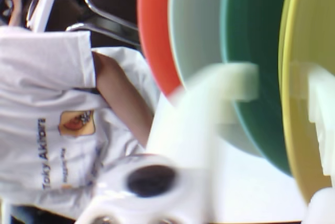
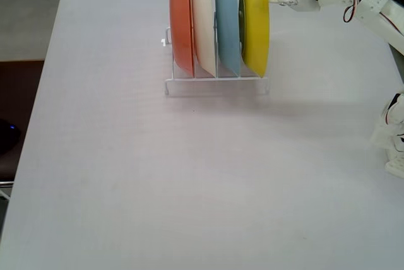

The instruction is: Can you put the plate away?

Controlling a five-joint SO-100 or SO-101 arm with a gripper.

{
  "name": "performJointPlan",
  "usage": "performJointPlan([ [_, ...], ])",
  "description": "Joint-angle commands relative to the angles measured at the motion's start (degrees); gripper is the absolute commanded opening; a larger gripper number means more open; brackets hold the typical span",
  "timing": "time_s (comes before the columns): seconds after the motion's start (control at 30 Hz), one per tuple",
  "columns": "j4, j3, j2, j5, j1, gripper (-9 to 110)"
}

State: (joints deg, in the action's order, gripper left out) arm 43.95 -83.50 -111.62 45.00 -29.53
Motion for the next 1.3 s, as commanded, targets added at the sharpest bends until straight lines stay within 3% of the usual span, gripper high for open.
performJointPlan([
  [0.0,1.4,2.1,-0.1,-1.6,-0.6,32],
  [0.83,14.4,6.4,-1.3,-5.4,-2.5,42],
  [1.07,15.9,-4.4,-15.3,-9.9,0.4,42],
  [1.27,15.9,-20.0,-30.3,-19.4,10.7,42],
])
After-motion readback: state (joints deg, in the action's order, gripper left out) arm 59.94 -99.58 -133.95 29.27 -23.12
